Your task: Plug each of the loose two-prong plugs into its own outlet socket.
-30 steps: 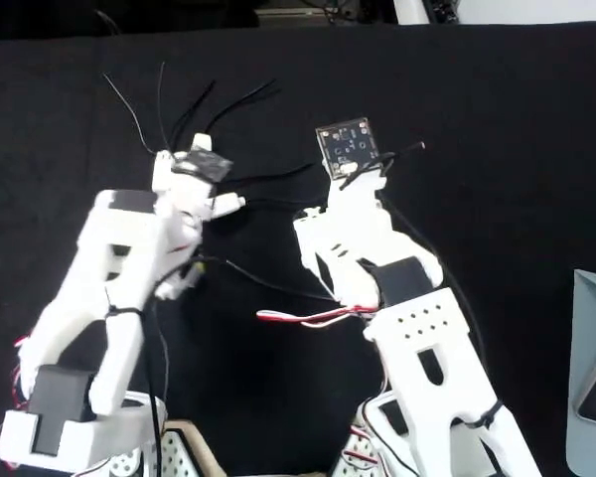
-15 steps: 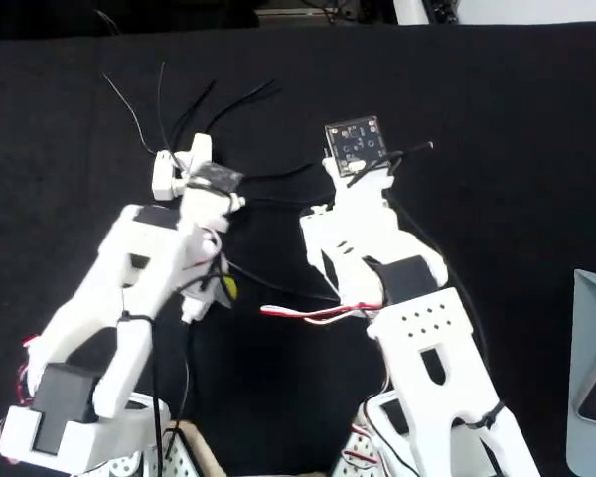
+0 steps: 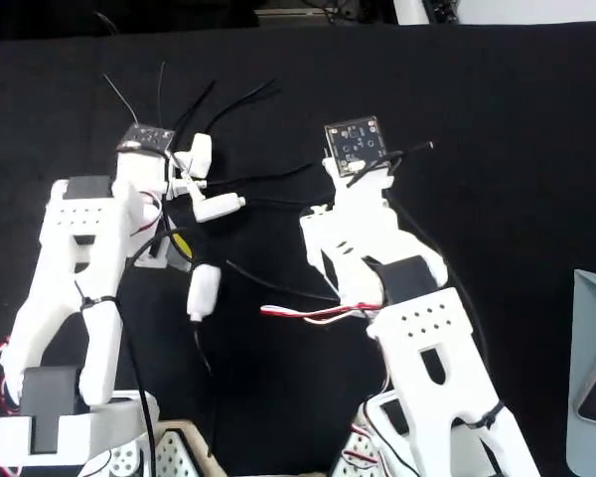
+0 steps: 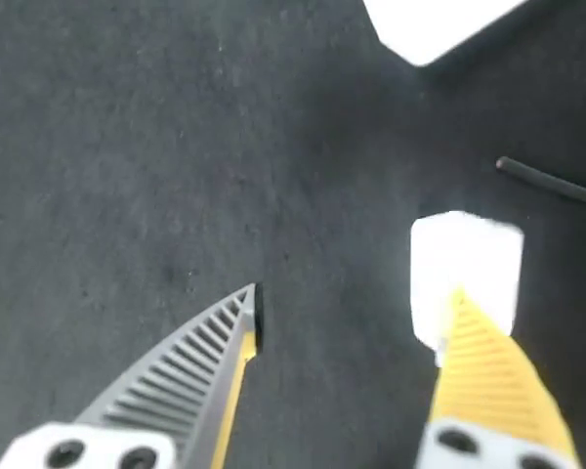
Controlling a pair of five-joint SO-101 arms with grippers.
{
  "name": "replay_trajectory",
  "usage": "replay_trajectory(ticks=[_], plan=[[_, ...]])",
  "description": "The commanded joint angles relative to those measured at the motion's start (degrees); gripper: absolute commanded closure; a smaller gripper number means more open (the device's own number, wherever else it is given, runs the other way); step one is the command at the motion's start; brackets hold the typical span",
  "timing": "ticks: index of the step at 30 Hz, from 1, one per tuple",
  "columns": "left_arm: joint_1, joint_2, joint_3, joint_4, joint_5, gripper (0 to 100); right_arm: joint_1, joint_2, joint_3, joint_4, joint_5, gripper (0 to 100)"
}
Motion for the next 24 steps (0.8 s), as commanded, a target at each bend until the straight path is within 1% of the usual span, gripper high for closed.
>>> replay_trajectory(ticks=[1,6,8,14,16,18,21,24], plan=[[1.5,-0.8,-4.3,4.0,-0.5,70,1.0,-0.7,-0.5,-1.1,-0.4,98.6],[7.0,-0.8,-1.6,3.6,0.1,70,0.9,-0.7,-0.5,-1.1,-0.4,98.6],[8.9,-0.6,-0.7,2.8,1.9,70,0.9,-0.7,-0.5,-1.1,-0.4,98.6],[10.8,-0.3,5.5,-6.3,2.9,70,0.9,-0.7,-0.5,-1.1,-0.4,98.6],[12.8,-0.6,6.8,-8.0,2.9,70,0.9,-0.7,-0.5,-1.1,-0.4,98.6],[15.3,-0.7,7.0,-8.2,3.3,70,0.9,-0.7,-0.5,-1.1,-0.4,98.6],[19.3,-0.7,7.3,-8.5,6.1,70,0.9,-0.7,-0.5,-1.1,-0.4,98.6],[22.7,-0.7,7.6,-8.6,6.5,70,0.9,-0.7,-0.5,-1.1,-0.4,98.6]])
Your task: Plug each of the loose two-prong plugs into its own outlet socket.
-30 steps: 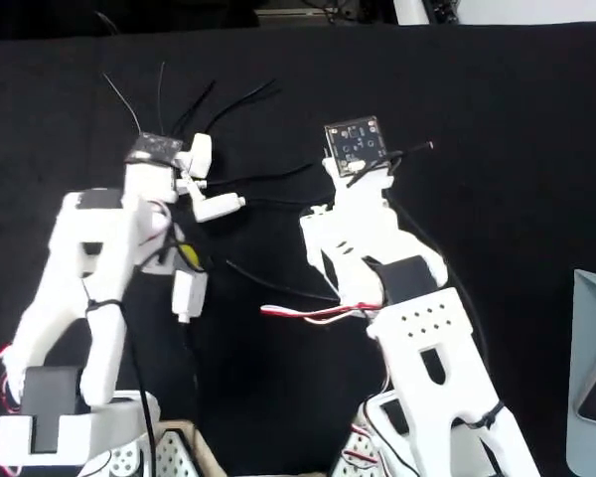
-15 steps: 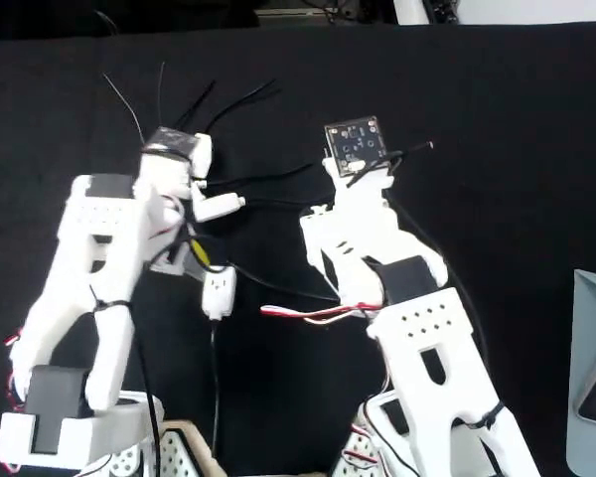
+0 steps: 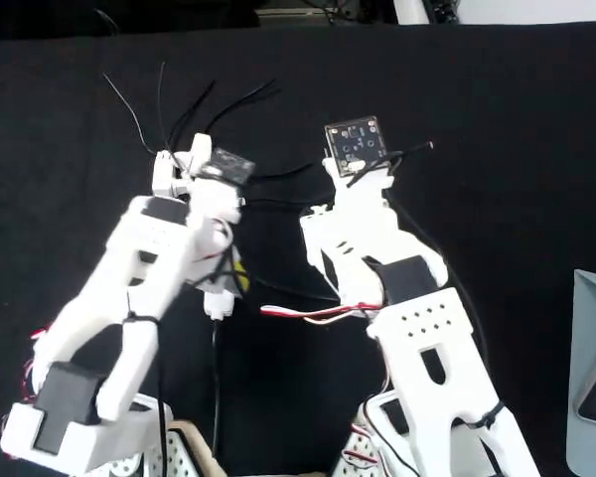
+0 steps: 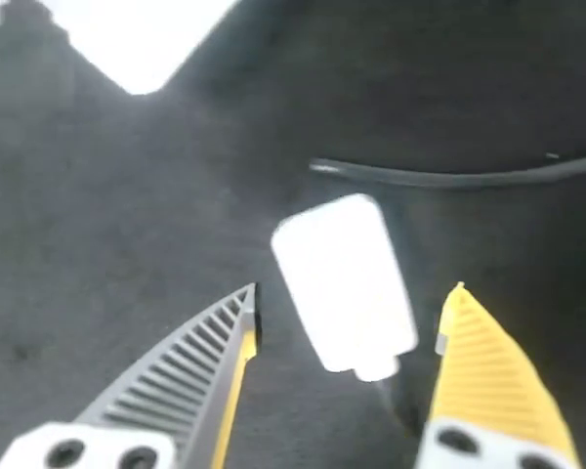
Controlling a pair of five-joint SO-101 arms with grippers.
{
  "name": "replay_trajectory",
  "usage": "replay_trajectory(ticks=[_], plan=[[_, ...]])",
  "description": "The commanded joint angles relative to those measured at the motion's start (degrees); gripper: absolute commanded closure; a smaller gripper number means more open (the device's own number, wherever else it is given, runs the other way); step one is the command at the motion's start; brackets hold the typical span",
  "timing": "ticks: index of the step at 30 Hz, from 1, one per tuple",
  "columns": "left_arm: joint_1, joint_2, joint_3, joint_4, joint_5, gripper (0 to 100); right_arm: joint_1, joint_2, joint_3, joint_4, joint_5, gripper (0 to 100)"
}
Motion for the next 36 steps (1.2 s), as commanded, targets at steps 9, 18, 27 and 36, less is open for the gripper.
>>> replay_trajectory(ticks=[9,18,27,36], plan=[[5.6,1.1,3.2,-3.4,1.3,70,0.9,-0.7,-0.5,-1.0,-0.4,98.6],[-9.5,7.5,2.0,-2.3,-4.5,70,0.9,-0.7,-0.5,-0.8,-0.4,98.6],[-19.4,7.5,-7.0,7.0,-8.5,70,0.9,-0.7,-0.5,-0.8,-0.4,98.6],[-23.6,5.7,-9.1,9.8,-11.3,70,0.9,-0.7,-0.5,-0.8,-0.4,98.6]])
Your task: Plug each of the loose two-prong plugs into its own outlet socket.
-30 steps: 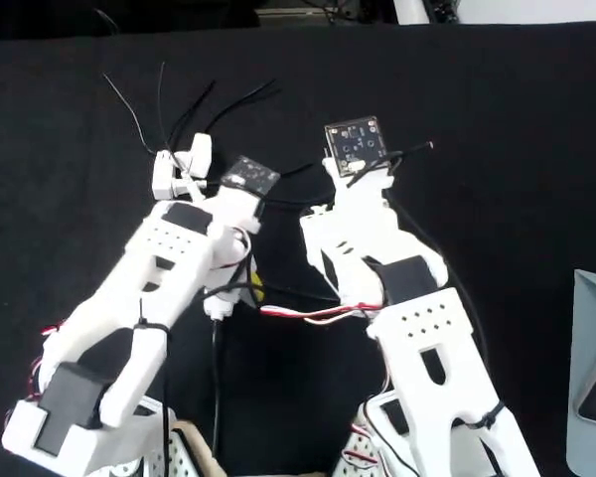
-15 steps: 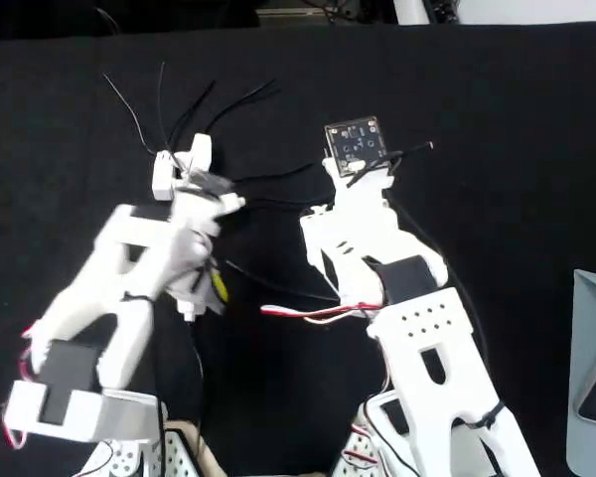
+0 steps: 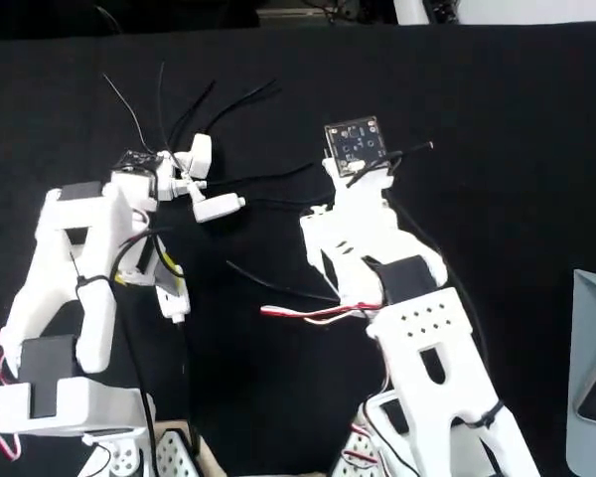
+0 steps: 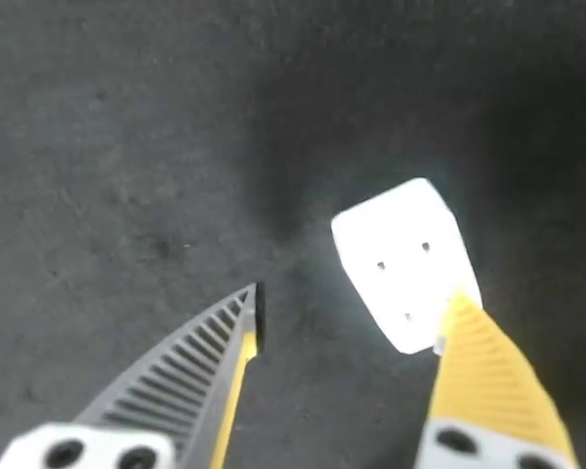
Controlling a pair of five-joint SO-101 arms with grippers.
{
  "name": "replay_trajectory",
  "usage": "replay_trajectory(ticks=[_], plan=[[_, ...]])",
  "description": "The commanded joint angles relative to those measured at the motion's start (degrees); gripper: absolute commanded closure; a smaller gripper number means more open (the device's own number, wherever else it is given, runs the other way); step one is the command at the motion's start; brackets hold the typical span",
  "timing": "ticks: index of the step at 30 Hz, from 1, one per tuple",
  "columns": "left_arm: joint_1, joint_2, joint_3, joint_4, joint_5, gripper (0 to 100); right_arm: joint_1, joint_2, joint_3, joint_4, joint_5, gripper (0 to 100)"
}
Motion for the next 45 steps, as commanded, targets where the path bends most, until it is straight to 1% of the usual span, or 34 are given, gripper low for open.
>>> replay_trajectory(ticks=[1,2,4,7,10,15,18,19,21,23,25,26,31,35,38,39,41,43,45], plan=[[-0.4,-3.4,-3.9,4.0,-1.0,70,0.8,-0.7,-0.5,-0.8,-0.4,98.6],[0.7,-4.7,-3.7,4.7,-0.9,70,0.8,-0.7,-0.5,-0.8,-0.4,98.6],[2.5,-7.4,-2.9,5.0,1.5,70,0.8,-0.7,-0.5,-0.8,-0.4,98.6],[5.5,-10.3,0.6,2.3,5.9,70,0.8,-0.7,-0.5,-0.8,-0.4,98.6],[7.2,-10.6,5.1,-3.2,9.2,70,0.8,-0.7,-0.5,-0.7,-0.4,98.6],[6.2,-9.1,13.7,-14.3,13.5,70,0.8,-0.7,0.2,-1.1,-0.4,98.6],[5.3,-7.8,16.1,-17.5,14.2,71,0.8,-0.7,0.2,-1.1,-0.4,98.6],[5.5,-7.5,16.4,-17.8,14.1,71,0.8,-0.7,0.2,-1.1,-0.4,98.6],[6.5,-7.5,16.4,-18.1,14.0,78,0.8,-0.7,0.1,-1.1,-0.4,98.6],[8.9,-7.6,16.0,-19.3,14.0,83,0.8,-0.7,0.1,-1.1,-0.4,98.6],[12.3,-7.6,15.8,-20.2,13.8,86,0.8,-0.7,0.1,-1.1,-0.4,98.6],[14.0,-7.6,15.8,-21.2,13.1,87,0.8,-0.7,0.1,-1.1,-0.4,98.6],[19.9,-7.6,15.8,-24.7,3.3,87,0.8,-0.7,0.2,-1.1,-0.4,98.6],[21.5,-7.6,15.8,-26.5,-6.1,87,0.8,-0.7,0.2,-1.1,-0.4,98.6],[21.2,-7.6,15.8,-28.5,-11.3,86,0.8,-0.7,0.2,-1.1,-0.4,98.6],[21.1,-7.6,15.8,-28.7,-13.0,84,0.8,-0.7,0.2,-1.1,-0.4,98.6],[21.0,-7.6,16.1,-28.5,-15.1,78,0.8,-0.7,0.2,-1.1,-0.4,98.6],[21.0,-7.6,16.4,-28.4,-14.4,71,0.8,-0.7,0.2,-1.1,-0.4,98.6],[20.9,-8.1,16.0,-28.3,-12.2,67,0.8,-0.7,0.2,-1.1,-0.4,98.6]])
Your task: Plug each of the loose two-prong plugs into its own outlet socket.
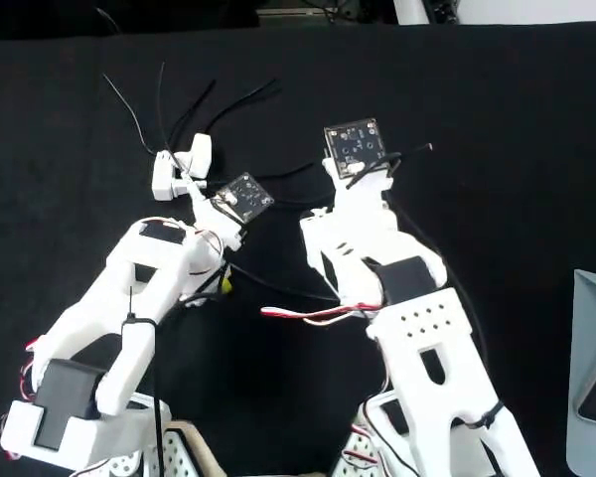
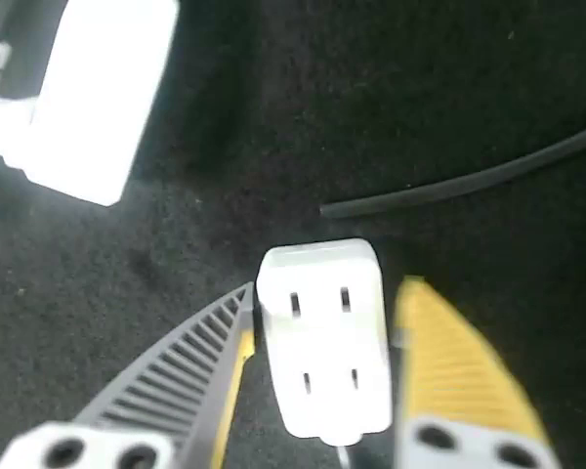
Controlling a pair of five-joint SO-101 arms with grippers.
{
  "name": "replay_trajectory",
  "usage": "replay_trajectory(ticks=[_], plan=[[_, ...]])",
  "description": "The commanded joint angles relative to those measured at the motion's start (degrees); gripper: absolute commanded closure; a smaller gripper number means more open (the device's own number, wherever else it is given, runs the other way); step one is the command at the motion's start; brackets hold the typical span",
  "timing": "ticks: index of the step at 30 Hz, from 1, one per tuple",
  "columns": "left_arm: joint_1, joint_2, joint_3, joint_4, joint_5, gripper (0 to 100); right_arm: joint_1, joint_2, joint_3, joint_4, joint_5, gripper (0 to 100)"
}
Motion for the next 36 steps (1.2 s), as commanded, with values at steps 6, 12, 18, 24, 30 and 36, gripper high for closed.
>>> replay_trajectory(ticks=[6,12,18,24,30,36], plan=[[-1.9,-11.9,-1.0,6.7,1.9,67,0.8,-0.7,-0.5,-1.1,0.1,98.6],[-10.9,-31.2,0.7,16.6,4.4,67,-1.7,-0.8,-0.3,-1.1,0.1,98.6],[-22.5,-44.1,6.5,20.0,14.2,67,-8.1,-0.7,1.0,-3.6,1.3,98.6],[-29.1,-47.8,16.1,16.4,21.7,67,-15.9,-0.7,9.7,-16.4,11.6,98.6],[-32.8,-47.5,22.4,9.5,25.8,67,-21.7,-0.7,11.1,-18.0,17.1,98.6],[-35.2,-47.4,26.2,5.4,26.7,67,-26.5,3.6,5.6,-15.3,19.9,98.6]])
